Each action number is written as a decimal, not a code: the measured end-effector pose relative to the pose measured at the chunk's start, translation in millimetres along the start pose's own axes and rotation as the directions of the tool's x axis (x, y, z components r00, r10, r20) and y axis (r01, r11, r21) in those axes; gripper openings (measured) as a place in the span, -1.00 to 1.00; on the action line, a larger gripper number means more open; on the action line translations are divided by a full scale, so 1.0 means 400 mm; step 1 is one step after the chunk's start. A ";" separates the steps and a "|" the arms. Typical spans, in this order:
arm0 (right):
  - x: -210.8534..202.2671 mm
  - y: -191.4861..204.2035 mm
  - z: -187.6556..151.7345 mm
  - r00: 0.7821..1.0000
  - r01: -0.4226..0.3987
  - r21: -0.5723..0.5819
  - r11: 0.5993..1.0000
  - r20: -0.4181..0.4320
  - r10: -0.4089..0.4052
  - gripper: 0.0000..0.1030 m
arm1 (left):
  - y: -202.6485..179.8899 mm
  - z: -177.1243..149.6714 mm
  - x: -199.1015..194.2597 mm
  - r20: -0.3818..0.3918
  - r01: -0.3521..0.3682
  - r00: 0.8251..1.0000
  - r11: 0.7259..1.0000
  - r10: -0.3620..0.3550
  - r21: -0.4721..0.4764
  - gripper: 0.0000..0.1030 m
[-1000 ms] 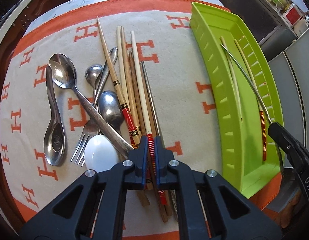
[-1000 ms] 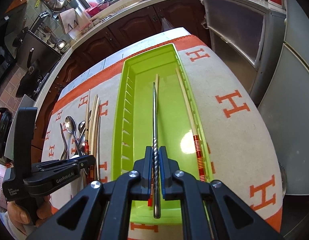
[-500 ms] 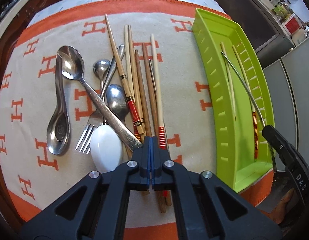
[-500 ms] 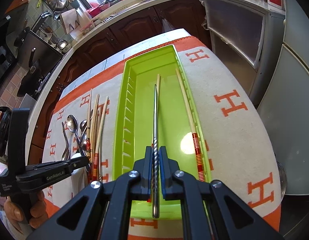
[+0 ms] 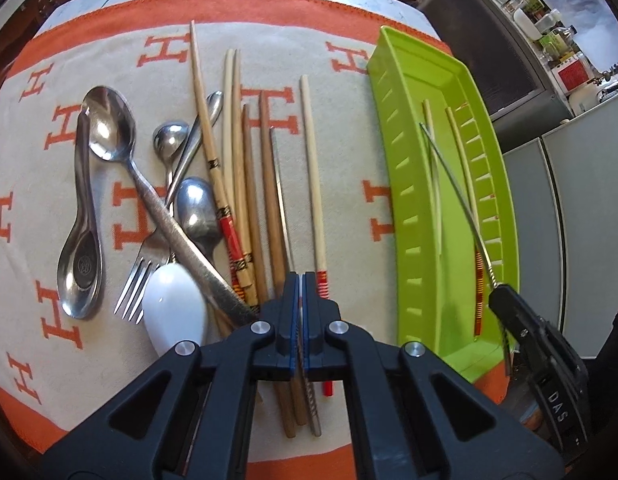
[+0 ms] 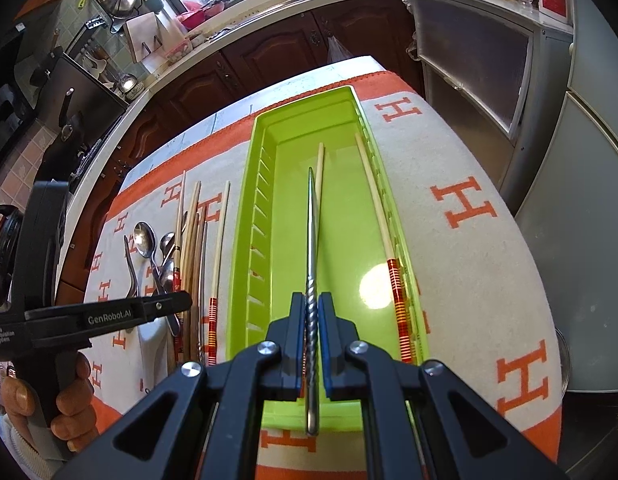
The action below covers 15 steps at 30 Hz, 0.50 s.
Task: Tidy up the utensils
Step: 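Lower the steel chopstick into the tray and open the right gripper while the left grasps a wooden chopstick, then carry the wooden chopstick into the tray and open the left gripper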
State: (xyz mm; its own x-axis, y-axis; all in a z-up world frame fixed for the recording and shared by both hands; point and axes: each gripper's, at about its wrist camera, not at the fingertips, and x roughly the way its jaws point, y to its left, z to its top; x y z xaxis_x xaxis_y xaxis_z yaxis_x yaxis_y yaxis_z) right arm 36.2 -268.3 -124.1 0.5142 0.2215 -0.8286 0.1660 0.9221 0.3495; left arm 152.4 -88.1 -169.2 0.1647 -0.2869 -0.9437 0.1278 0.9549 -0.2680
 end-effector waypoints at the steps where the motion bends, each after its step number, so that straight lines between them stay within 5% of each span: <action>1: 0.001 -0.001 0.000 1.000 0.001 0.002 1.000 -0.001 -0.001 -0.87 | -0.007 0.006 0.003 0.004 0.000 1.000 1.000 0.000 0.006 -1.00; 10: 0.012 -0.017 0.001 0.999 -0.012 0.024 1.000 -0.035 0.013 -0.85 | -0.052 0.033 0.055 -0.009 -0.058 0.998 0.997 0.059 0.043 -1.00; 15: 0.010 -0.012 0.001 0.999 -0.019 0.021 1.000 -0.033 0.020 -0.65 | -0.069 0.038 0.068 -0.004 -0.092 0.996 0.994 0.092 0.063 -0.80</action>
State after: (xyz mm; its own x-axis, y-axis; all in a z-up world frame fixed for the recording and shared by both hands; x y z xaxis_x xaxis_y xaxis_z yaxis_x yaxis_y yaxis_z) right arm 37.8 -272.1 -129.0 0.4894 0.2503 -0.8354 0.1737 0.9108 0.3746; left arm 168.0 -123.5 -184.3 0.1718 -0.1972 -0.9652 0.1731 0.9705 -0.1675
